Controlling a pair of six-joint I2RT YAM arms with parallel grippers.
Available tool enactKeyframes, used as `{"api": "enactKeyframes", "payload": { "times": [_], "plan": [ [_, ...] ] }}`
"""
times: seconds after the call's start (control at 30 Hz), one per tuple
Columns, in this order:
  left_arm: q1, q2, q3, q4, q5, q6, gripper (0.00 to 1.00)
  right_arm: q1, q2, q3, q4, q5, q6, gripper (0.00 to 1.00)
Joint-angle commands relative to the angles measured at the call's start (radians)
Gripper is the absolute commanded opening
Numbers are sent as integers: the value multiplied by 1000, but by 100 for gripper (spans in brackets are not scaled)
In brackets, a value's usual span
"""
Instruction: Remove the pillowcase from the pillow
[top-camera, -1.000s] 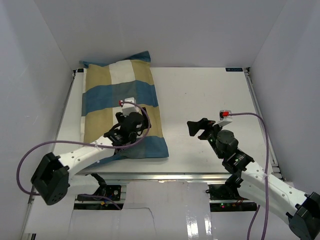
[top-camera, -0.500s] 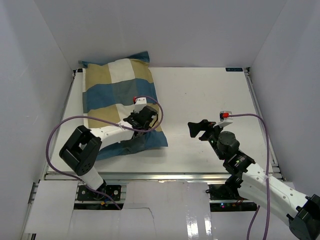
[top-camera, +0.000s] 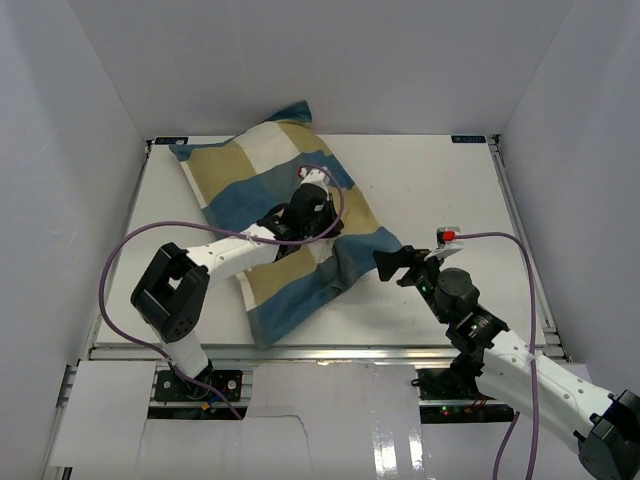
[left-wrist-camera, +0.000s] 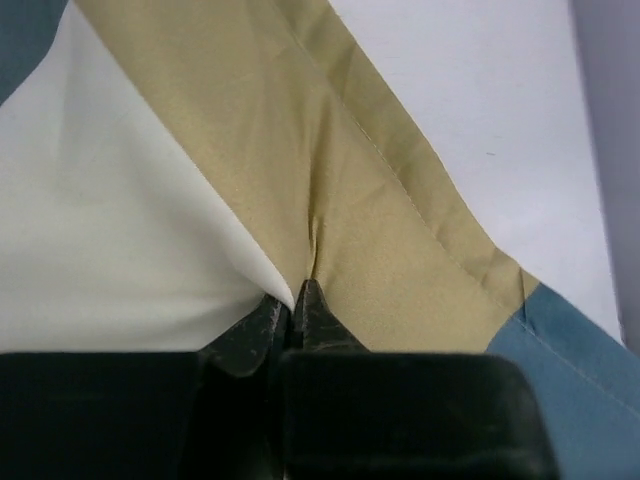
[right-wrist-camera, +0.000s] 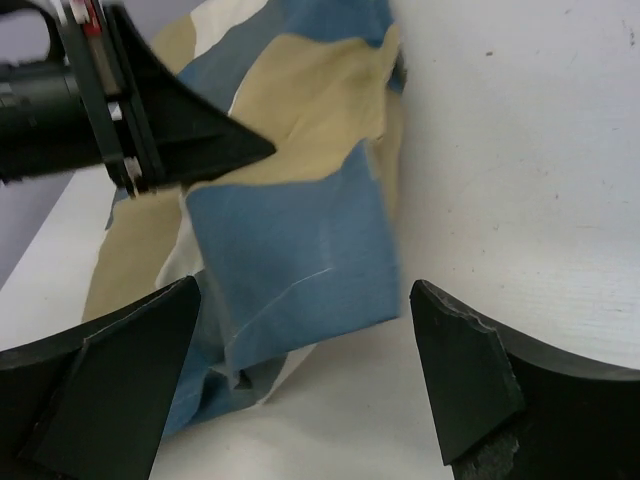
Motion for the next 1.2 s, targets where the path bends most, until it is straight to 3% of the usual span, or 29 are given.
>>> {"api": "enactKeyframes", "payload": {
  "times": [0.0,0.07,0.1,0.13,0.2,0.3,0.33,0.43,0.5,0.57,0.7,0.93,1.17],
  "plan": [
    [-22,-3,165,56,224,-35,13,-2,-1,-16,92,-48,-12,92],
    [-22,11,242,-19,233,-37,63,-2,8,-9,90,-71,-12,92],
    [-22,20,283,-103,226,-28,83,-2,9,-6,87,-71,-14,92],
    [-22,31,352,-140,216,-13,92,-2,6,-5,84,-72,-18,92],
    [-21,25,391,-255,175,44,94,-2,-1,-6,73,-66,-20,91],
    [-7,-22,384,-396,-30,86,95,-2,-21,-11,70,-54,-27,91],
    [20,-38,367,-427,-128,81,95,-2,-24,-11,69,-54,-26,91],
    [135,-125,220,-497,-244,5,96,-2,-23,-8,59,-49,-26,92],
    [229,-213,48,-449,-206,-40,96,-2,-15,1,53,-46,-29,92],
    [380,-301,-129,-380,-71,-57,96,-2,-9,6,43,-45,-27,92],
    [566,-398,-335,-163,106,-68,96,-2,-8,4,44,-54,-30,92],
    [655,-414,-549,182,326,-112,97,-2,11,11,46,-63,-34,92],
    [660,-196,-496,306,393,-127,91,-2,-17,12,41,-63,-43,92]
  ]
}}
